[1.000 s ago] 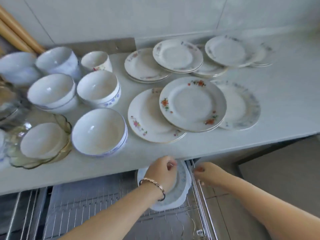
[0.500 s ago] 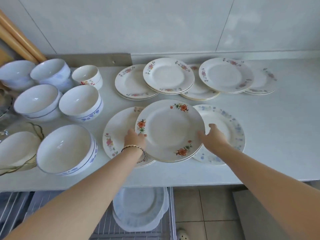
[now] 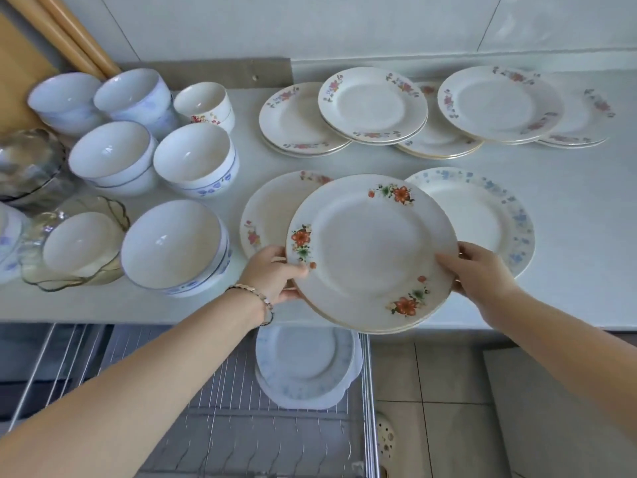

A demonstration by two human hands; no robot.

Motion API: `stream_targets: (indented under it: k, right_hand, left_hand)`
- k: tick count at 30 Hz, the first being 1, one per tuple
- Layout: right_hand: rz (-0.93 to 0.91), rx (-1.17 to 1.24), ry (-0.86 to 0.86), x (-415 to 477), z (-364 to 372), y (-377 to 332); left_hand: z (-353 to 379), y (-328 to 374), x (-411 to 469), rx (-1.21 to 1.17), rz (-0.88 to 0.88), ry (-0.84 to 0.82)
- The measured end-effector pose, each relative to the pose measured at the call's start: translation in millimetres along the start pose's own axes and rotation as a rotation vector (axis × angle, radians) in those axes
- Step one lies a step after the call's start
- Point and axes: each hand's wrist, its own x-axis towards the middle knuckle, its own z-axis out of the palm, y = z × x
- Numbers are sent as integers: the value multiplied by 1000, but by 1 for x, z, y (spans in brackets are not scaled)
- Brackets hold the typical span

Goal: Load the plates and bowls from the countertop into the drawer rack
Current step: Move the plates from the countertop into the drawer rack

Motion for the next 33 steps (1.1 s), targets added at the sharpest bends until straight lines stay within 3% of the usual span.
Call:
stream_targets:
  k: [6, 15, 21, 33]
  right_hand:
    - [1, 0, -18, -100, 29, 18]
    - [177, -121, -265, -189, 104, 119]
    - [334, -193, -186, -142, 159, 190]
    - [393, -106, 79, -5, 206, 259]
  left_hand:
    - [-67, -20, -75, 204, -109, -179]
    - [-169, -105, -91, 330, -471, -276]
    - [-177, -176, -30, 358, -561, -118]
    - [-136, -238, 106, 483, -394, 88]
